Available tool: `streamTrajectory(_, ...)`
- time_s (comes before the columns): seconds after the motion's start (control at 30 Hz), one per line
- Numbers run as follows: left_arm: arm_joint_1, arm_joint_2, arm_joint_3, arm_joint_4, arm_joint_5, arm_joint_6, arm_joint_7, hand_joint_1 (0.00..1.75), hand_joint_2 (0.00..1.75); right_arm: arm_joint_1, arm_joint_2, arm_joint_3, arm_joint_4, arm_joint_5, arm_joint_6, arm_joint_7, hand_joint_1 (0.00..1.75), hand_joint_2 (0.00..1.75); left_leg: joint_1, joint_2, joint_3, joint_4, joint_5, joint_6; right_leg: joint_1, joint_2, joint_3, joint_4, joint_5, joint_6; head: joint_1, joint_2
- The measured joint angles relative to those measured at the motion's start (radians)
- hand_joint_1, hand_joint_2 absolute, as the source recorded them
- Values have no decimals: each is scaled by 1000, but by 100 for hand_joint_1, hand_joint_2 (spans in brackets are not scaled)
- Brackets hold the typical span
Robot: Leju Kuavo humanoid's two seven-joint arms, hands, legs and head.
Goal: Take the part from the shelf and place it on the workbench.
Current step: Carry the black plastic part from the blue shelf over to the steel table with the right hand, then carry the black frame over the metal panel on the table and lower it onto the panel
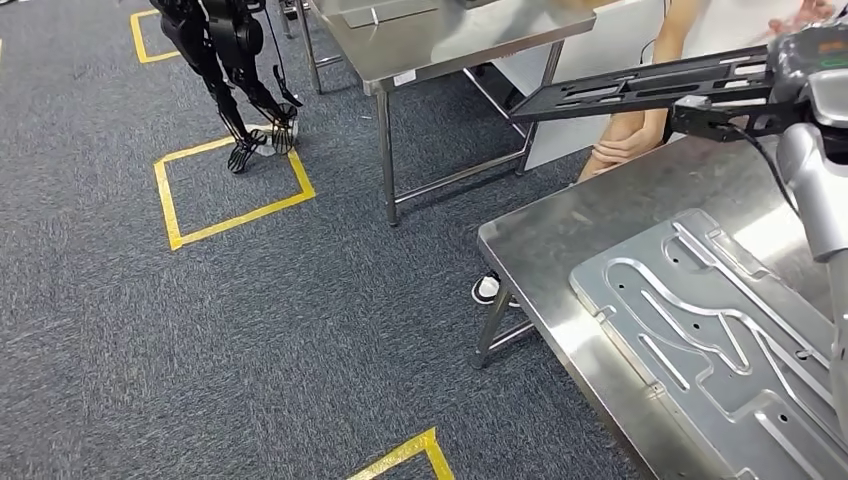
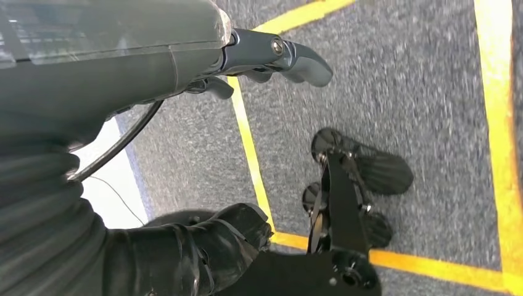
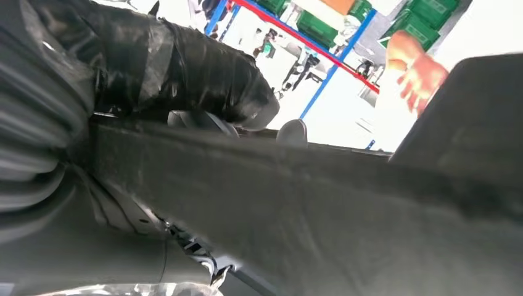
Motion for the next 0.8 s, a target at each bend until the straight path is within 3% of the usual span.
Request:
streamTrajectory(0.1, 2, 0, 0, 0, -1, 3, 0, 0, 175, 14, -16, 13, -2, -18, 11, -11, 175, 175, 2, 1, 2, -5, 4, 5, -6, -4, -79, 174, -86, 11, 0, 0)
streamTrajectory(0.13, 2, 0, 0, 0, -1, 4, 0, 0, 175, 22, -20, 18, -3, -22, 15, -15, 175, 175, 2, 2, 2, -4, 3, 5, -9, -5, -98, 215, -95, 15, 0, 0)
streamTrajectory(0.17, 3, 0, 0, 0, -1, 5, 0, 0, 175, 30, -24, 24, -4, -26, 19, -19, 175, 175, 3, 2, 1, -1, 2, 4, -12, -6, -102, 222, -86, 19, 0, 0)
streamTrajectory(0.2, 3, 0, 0, 0, -1, 5, 0, 0, 175, 37, -29, 31, -9, -32, 25, -23, 175, 175, 4, 2, 1, 2, -1, 2, -17, -9, -86, 189, -59, 23, 0, 0)
streamTrajectory(0.27, 3, 0, 0, 0, -2, 5, 0, 0, 175, 48, -42, 49, -27, -54, 39, -32, 175, 175, 4, 2, 0, 14, -10, -5, -23, -19, -21, 64, 0, 30, 0, 0)
streamTrajectory(0.33, 4, 0, 0, 0, -4, 5, -1, 0, 175, 58, -56, 67, -49, -84, 46, -36, 175, 175, 2, 2, -5, 28, -18, -14, -19, -23, 19, -16, 20, 26, 0, 0)
streamTrajectory(0.43, 4, 0, 0, 0, -7, 5, -1, 0, 175, 79, -74, 86, -87, -119, 51, -34, 175, 175, 1, 3, -9, 32, -23, -24, -16, -19, 19, -25, 17, 10, 0, 0)
streamTrajectory(0.5, 4, 0, 0, 0, -10, 5, -2, 0, 175, 91, -87, 95, -120, -141, 61, -27, 175, 175, 2, 3, -24, 66, -50, -32, -19, -18, 22, -31, 20, -3, -1, 0)
streamTrajectory(0.6, 4, 0, 0, 0, -18, 5, -7, 0, 175, 122, -114, 103, -175, -181, 76, -16, 175, 175, 6, 2, -102, 242, -137, -39, -14, -17, 25, -34, 20, -17, -1, 0)
streamTrajectory(0.63, 4, 0, 0, 0, -21, 5, -8, 0, 175, 139, -125, 105, -194, -195, 81, -14, 175, 175, 7, 3, -126, 292, -152, -38, -11, -17, 26, -33, 20, -18, -1, 0)
streamTrajectory(0.67, 4, 0, 0, 0, -23, 5, -9, 0, 175, 158, -137, 107, -214, -209, 87, -13, 175, 175, 7, 2, -135, 309, -148, -37, -9, -16, 27, -33, 19, -19, -1, 0)
streamTrajectory(0.7, 5, 0, 0, 0, -25, 6, -10, 0, 175, 178, -150, 109, -234, -222, 92, -12, 175, 175, 7, 2, -127, 288, -126, -35, -8, -16, 28, -33, 18, -19, -1, 0)
streamTrajectory(0.8, 5, 0, 0, 0, -30, 8, -12, 0, 175, 225, -183, 112, -287, -246, 102, -10, 175, 175, 6, -2, -43, 104, -39, -25, -5, -13, 27, -29, 16, -15, -1, 0)
